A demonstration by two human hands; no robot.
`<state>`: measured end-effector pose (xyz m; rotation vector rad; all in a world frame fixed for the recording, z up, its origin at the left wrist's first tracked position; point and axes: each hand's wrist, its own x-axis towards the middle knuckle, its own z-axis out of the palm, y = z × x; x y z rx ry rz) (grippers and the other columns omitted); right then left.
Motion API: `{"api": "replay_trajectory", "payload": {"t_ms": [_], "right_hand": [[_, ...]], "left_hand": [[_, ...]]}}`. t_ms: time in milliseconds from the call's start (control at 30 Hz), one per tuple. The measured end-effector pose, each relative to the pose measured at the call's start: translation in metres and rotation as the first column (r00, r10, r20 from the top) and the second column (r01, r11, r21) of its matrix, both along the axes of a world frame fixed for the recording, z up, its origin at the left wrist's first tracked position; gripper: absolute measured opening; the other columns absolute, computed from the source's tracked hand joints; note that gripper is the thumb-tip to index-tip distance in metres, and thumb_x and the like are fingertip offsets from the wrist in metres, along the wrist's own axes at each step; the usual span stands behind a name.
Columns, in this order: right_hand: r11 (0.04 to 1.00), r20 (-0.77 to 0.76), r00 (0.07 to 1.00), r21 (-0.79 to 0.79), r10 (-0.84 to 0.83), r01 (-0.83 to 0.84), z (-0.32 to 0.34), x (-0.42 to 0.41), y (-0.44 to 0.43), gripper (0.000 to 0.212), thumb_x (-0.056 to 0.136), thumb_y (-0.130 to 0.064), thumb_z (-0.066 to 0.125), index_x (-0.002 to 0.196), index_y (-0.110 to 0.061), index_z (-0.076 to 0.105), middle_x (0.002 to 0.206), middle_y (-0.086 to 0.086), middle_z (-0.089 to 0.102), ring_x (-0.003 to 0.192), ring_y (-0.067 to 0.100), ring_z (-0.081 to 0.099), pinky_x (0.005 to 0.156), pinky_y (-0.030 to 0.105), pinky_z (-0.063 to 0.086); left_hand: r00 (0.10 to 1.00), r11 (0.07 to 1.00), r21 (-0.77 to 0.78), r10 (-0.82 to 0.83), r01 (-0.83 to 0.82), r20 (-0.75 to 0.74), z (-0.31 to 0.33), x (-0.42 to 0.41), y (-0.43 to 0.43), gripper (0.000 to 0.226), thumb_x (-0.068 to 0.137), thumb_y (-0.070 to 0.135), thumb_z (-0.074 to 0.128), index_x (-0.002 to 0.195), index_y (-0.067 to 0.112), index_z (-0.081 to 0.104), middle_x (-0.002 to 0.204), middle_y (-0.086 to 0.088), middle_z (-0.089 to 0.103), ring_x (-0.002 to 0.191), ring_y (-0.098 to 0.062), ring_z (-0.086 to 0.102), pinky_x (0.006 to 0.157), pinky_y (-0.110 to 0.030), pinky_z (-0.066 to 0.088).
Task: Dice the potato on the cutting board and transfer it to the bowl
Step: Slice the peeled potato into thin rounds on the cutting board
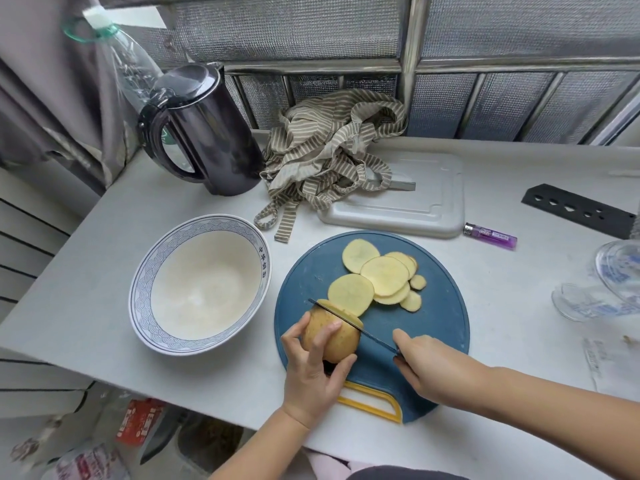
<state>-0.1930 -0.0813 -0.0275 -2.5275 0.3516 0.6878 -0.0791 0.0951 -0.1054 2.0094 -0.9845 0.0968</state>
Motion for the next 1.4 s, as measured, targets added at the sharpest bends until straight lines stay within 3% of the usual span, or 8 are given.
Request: {"api": "replay_trajectory", "payload": {"t_ms": [100, 400, 600, 667, 767, 1000, 1167, 1400], "right_hand": [[1.000, -0.012, 1.000, 0.013, 0.012, -0.011, 0.004, 0.005, -0.002, 0.016, 0.103, -0.030, 0.033, 0.094, -0.017, 0.032, 0.072, -0.001, 0.039, 0.063, 0.016, 0.039, 0.063, 0.033, 0.036], [0.998, 0.015, 1.000, 0.056, 0.021, -0.021, -0.007, 0.046, 0.004, 0.014, 0.102, -0.025, 0.037, 0.095, -0.014, 0.038, 0.077, 0.003, 0.045, 0.066, 0.018, 0.045, 0.062, 0.035, 0.038], [0.986, -0.008, 0.993, 0.122, -0.116, 0.116, -0.005, 0.050, 0.001, 0.019, 0.099, -0.028, 0.043, 0.098, -0.010, 0.046, 0.092, 0.011, 0.060, 0.070, 0.024, 0.059, 0.059, 0.036, 0.045], [0.944, -0.054, 0.976, 0.248, -0.212, 0.219, -0.003, 0.047, -0.002, 0.021, 0.098, -0.029, 0.045, 0.095, -0.009, 0.047, 0.083, 0.015, 0.063, 0.052, 0.025, 0.058, 0.042, 0.033, 0.042], [0.873, -0.104, 0.951, 0.376, -0.292, 0.310, -0.001, 0.039, -0.006, 0.021, 0.097, -0.028, 0.049, 0.088, -0.010, 0.044, 0.066, 0.013, 0.056, 0.047, 0.027, 0.053, 0.038, 0.029, 0.037], [0.806, -0.050, 0.933, 0.487, -0.358, 0.335, 0.014, 0.031, -0.011, 0.033, 0.094, -0.036, 0.059, 0.090, -0.012, 0.038, 0.060, 0.009, 0.057, 0.040, 0.018, 0.047, 0.036, 0.025, 0.036], [0.932, 0.157, 0.952, 0.296, -0.262, 0.207, 0.024, 0.021, -0.013, 0.029, 0.097, -0.038, 0.051, 0.080, -0.022, 0.033, 0.065, -0.002, 0.048, 0.051, 0.011, 0.041, 0.047, 0.021, 0.032], [0.986, 0.293, 0.952, 0.159, -0.086, 0.040, 0.033, -0.002, -0.009, 0.024, 0.101, -0.040, 0.041, 0.088, -0.022, 0.030, 0.062, -0.008, 0.041, 0.054, 0.012, 0.039, 0.054, 0.028, 0.030]], "left_hand": [[1.000, 1.000, -0.002, 0.010, -0.010, 0.007, 0.000, 0.000, 0.000, 0.047, 0.089, 0.057, 0.054, 0.131, 0.041, 0.040, 0.126, -0.005, 0.030, 0.137, 0.005, 0.018, 0.109, -0.008, 0.021], [1.000, 1.000, 0.009, 0.011, -0.011, 0.004, -0.002, 0.000, 0.001, 0.058, 0.080, 0.043, 0.066, 0.130, 0.045, 0.038, 0.129, 0.001, 0.027, 0.139, 0.002, 0.019, 0.109, -0.012, 0.026], [1.000, 1.000, 0.025, 0.011, -0.011, -0.002, 0.003, -0.001, 0.001, 0.050, 0.088, 0.059, 0.053, 0.133, 0.047, 0.035, 0.132, -0.001, 0.027, 0.137, -0.003, 0.023, 0.102, -0.033, 0.039], [1.000, 1.000, 0.022, 0.011, -0.011, -0.008, 0.004, -0.002, 0.001, 0.049, 0.089, 0.060, 0.050, 0.134, 0.047, 0.035, 0.133, -0.002, 0.028, 0.136, -0.005, 0.025, 0.106, -0.026, 0.035], [0.999, 0.999, 0.036, 0.025, -0.024, -0.023, 0.007, -0.002, 0.002, 0.053, 0.087, 0.057, 0.055, 0.135, 0.046, 0.035, 0.134, -0.003, 0.028, 0.137, 0.000, 0.021, 0.109, -0.012, 0.025], [0.997, 0.998, 0.057, 0.029, -0.025, -0.067, 0.011, -0.002, -0.001, 0.059, 0.083, 0.055, 0.059, 0.135, 0.054, 0.032, 0.134, 0.013, 0.022, 0.134, 0.007, 0.020, 0.101, -0.017, 0.033], [0.996, 0.999, 0.037, 0.016, -0.013, -0.087, 0.016, -0.002, 0.004, 0.057, 0.084, 0.059, 0.058, 0.135, 0.044, 0.037, 0.135, 0.016, 0.024, 0.133, 0.005, 0.026, 0.102, -0.006, 0.030], [0.998, 0.997, 0.029, 0.070, -0.070, 0.007, 0.015, -0.010, 0.001, 0.057, 0.081, 0.047, 0.064, 0.132, 0.035, 0.040, 0.136, 0.003, 0.031, 0.130, -0.004, 0.030, 0.104, -0.018, 0.034]]}}
